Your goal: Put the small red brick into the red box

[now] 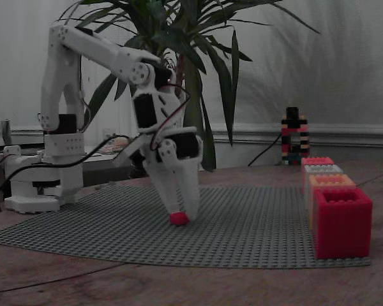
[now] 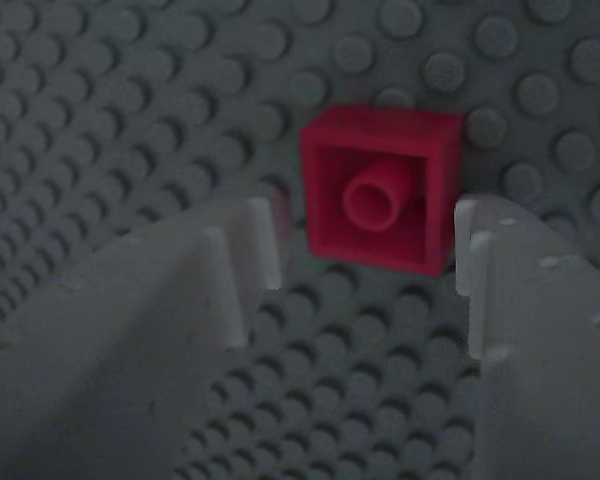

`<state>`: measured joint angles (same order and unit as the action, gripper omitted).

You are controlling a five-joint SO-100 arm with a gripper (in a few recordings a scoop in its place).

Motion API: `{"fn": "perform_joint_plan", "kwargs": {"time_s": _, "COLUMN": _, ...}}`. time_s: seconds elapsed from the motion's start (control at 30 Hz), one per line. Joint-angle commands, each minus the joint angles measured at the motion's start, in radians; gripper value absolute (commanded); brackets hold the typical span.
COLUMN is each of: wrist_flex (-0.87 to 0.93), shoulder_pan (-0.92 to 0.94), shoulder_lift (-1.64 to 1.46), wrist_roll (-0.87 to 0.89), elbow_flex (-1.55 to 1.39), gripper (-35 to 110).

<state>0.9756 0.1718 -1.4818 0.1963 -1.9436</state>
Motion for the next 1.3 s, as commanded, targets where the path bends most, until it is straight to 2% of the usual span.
{"fn": "perform_joint_plan", "kwargs": {"time_s": 0.0, "wrist_flex": 0.005, "shoulder_pan": 0.003, "shoulder_lift": -0.021, "wrist_roll": 0.003, "elbow_flex": 0.049, "gripper": 8}}
{"fn": "perform_joint_plan", "kwargs": {"time_s": 0.13, "wrist_flex": 0.005, "shoulder_pan": 0.003, "shoulder_lift": -0.009, "wrist_roll": -0.003, "elbow_flex": 0.06, "gripper": 0}}
{"fn": "perform_joint_plan", "kwargs": {"time_s": 0.27, "wrist_flex": 0.012, "shoulder_pan": 0.005, "shoulder_lift": -0.017, "wrist_roll": 0.002, "elbow_flex": 0.104, "gripper": 0}}
{"fn": "perform_joint_plan", "kwargs": {"time_s": 0.63, "wrist_flex": 0.054, "shoulder_pan": 0.074, "shoulder_lift": 0.098, "wrist_roll": -0.13, "elbow_flex": 0.634, "gripper": 0}}
{"fn": "perform_joint_plan", "kwargs": {"time_s": 0.83, "wrist_flex": -0.126, "shoulder_pan": 0.097, "shoulder_lift": 0.241, "wrist_roll": -0.242, "elbow_flex": 0.841, "gripper": 0}}
{"fn": "perform_joint_plan", "kwargs": {"time_s": 1.0, "wrist_flex": -0.175, "shoulder_pan": 0.101, "shoulder_lift": 0.377, "wrist_roll": -0.285, "elbow_flex": 1.025, "gripper": 0}}
{"fn": "perform_joint_plan", "kwargs": {"time_s": 1.27, "wrist_flex": -0.298, "shoulder_pan": 0.1, "shoulder_lift": 0.563, "wrist_roll": -0.337, "elbow_flex": 1.14, "gripper": 0}}
